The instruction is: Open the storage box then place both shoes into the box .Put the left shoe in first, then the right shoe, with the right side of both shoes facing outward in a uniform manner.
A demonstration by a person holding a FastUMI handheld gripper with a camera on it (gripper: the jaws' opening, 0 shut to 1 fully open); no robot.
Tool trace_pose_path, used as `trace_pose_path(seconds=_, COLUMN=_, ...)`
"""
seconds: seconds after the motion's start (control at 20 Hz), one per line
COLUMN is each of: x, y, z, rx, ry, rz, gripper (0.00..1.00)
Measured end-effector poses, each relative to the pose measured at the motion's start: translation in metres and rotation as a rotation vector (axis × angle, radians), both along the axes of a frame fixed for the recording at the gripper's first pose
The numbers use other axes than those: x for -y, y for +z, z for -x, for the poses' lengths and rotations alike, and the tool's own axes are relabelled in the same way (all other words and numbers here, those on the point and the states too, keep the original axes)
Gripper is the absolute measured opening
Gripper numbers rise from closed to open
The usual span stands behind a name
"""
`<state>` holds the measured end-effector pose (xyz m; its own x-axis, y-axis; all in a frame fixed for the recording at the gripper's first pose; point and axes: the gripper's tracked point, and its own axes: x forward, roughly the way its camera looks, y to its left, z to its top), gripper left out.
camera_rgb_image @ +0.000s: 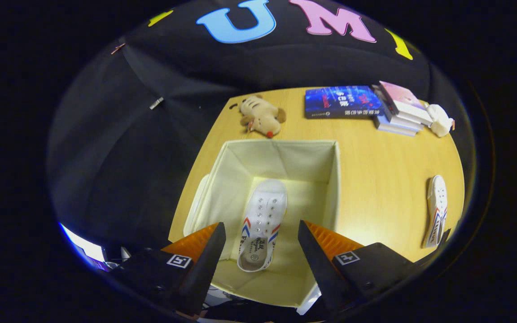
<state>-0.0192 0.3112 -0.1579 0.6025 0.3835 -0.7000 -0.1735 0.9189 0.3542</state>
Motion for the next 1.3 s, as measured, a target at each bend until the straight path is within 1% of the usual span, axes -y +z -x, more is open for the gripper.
trace_pose_path(seconds=0.1, x=0.037, y=0.022, z=0.002, rx=0.062, ry=-0.033, rz=0.007, gripper=0.99)
trace_pose_path(seconds=0.25, x=0.115, y=0.024, z=0.012, rx=0.11, ry=-0.133, rz=0.079, gripper=0.99)
trace_pose_path(seconds=0.5, x=0.232, y=-0.008, z=0.04, rx=0.063, ry=-0.223, rz=0.15, gripper=0.99)
trace_pose_path(seconds=0.65, x=0.289, y=-0.029, z=0.053, rx=0.017, ry=-0.254, rz=0.159, gripper=0.99)
trace_pose_path(seconds=1.0, x=0.397, y=-0.072, z=0.044, rx=-0.002, ry=-0.264, rz=0.198, gripper=0.99)
trace_pose_path(seconds=1.2, x=0.441, y=-0.12, z=0.036, rx=-0.061, ry=-0.228, rz=0.237, gripper=0.99)
trace_pose_path(seconds=1.3, x=0.453, y=-0.143, z=0.033, rx=-0.098, ry=-0.208, rz=0.235, gripper=0.99)
